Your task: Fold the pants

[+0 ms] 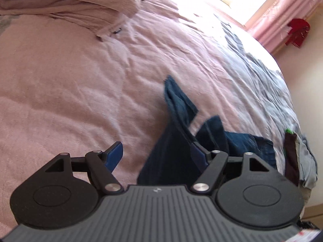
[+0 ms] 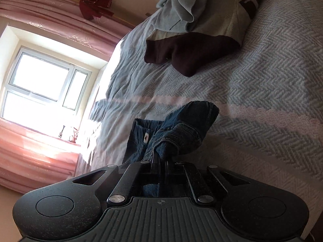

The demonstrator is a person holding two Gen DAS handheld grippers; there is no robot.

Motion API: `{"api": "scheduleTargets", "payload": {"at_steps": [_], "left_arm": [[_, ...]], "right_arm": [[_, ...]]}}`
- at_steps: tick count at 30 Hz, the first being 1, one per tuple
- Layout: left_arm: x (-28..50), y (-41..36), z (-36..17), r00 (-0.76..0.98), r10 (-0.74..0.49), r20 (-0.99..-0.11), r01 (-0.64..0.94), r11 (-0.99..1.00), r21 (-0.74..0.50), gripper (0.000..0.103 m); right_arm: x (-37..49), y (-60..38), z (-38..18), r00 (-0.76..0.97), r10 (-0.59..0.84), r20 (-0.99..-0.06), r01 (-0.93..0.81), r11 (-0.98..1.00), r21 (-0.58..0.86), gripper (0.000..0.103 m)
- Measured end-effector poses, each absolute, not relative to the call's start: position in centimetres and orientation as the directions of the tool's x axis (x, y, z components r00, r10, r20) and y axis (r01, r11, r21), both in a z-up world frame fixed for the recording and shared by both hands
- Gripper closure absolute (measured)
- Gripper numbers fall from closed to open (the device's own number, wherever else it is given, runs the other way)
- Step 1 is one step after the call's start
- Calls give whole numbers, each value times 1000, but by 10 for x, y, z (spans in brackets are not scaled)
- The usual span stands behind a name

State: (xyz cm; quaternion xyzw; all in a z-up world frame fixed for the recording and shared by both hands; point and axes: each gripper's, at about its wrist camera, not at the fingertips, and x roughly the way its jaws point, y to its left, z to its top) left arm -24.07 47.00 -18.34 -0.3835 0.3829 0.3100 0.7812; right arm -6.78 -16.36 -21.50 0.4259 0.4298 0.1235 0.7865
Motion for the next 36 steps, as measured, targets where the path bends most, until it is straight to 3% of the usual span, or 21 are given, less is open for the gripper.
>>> {"api": "scheduleTargets", "payload": {"at_steps": [6, 12, 16, 20, 30, 36], "left_arm": [[-206, 445, -192, 494, 107, -863, -746, 561, -358, 32], [-197, 436, -201, 406, 134, -904, -780, 566, -267, 29], [-229, 433, -212, 338, 147, -929, -828, 516, -220, 43], [-259, 441, -226, 357, 121, -926, -869, 408, -281, 54], [-207, 515, -215, 386, 224, -895, -858, 444, -259, 59], [-212, 521, -221, 342, 167, -925, -864, 442, -240, 69]], "right_arm": [[-65, -167, -221, 573, 561, -598, 178, 627, 759, 103], [-73, -170, -225, 551, 561, -618, 183, 641, 745, 103], [-76, -170, -229, 537, 567, -625, 189, 641, 744, 103], [-76, -165, -231, 521, 573, -633, 186, 648, 739, 103], [-75, -159, -231, 504, 574, -645, 188, 656, 731, 103], [-78, -157, -229, 512, 561, -651, 200, 659, 725, 103]]}}
